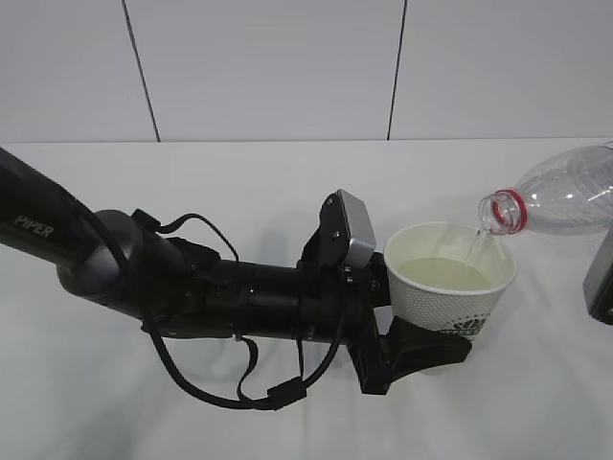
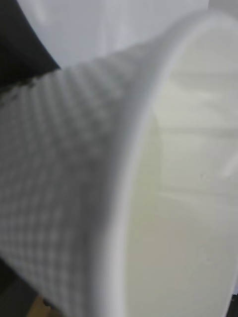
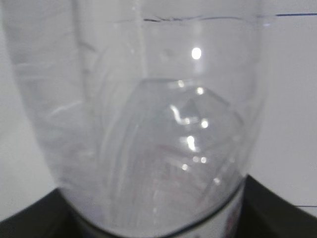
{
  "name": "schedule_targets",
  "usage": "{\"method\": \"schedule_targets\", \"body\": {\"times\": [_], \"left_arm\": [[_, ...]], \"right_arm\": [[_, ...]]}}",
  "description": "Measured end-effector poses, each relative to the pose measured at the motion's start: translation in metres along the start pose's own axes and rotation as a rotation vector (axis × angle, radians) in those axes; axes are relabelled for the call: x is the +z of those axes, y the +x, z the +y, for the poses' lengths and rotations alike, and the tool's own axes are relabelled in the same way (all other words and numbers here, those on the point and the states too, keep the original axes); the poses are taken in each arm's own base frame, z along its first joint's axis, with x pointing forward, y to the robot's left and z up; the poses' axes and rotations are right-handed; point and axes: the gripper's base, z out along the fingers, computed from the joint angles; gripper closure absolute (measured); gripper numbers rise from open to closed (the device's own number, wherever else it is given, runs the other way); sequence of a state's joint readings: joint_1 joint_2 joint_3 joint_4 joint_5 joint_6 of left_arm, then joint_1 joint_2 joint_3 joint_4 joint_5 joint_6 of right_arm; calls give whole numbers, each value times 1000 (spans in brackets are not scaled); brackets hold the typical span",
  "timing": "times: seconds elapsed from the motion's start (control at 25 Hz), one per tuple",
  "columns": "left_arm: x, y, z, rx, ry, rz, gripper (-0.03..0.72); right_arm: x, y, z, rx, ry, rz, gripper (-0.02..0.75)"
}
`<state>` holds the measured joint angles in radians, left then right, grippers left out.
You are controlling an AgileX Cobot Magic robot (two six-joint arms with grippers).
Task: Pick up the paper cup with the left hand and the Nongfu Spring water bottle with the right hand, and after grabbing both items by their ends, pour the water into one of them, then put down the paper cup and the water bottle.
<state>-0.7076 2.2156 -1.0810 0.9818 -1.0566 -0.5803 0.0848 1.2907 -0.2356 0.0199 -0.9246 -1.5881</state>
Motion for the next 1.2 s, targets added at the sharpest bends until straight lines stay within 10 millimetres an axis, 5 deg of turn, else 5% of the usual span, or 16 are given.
{"method": "schedule_targets", "body": {"times": [1.2], "left_arm": [[0, 0, 0, 0, 0, 0, 152]], "right_arm": [[0, 0, 0, 22, 2, 0, 265]]}}
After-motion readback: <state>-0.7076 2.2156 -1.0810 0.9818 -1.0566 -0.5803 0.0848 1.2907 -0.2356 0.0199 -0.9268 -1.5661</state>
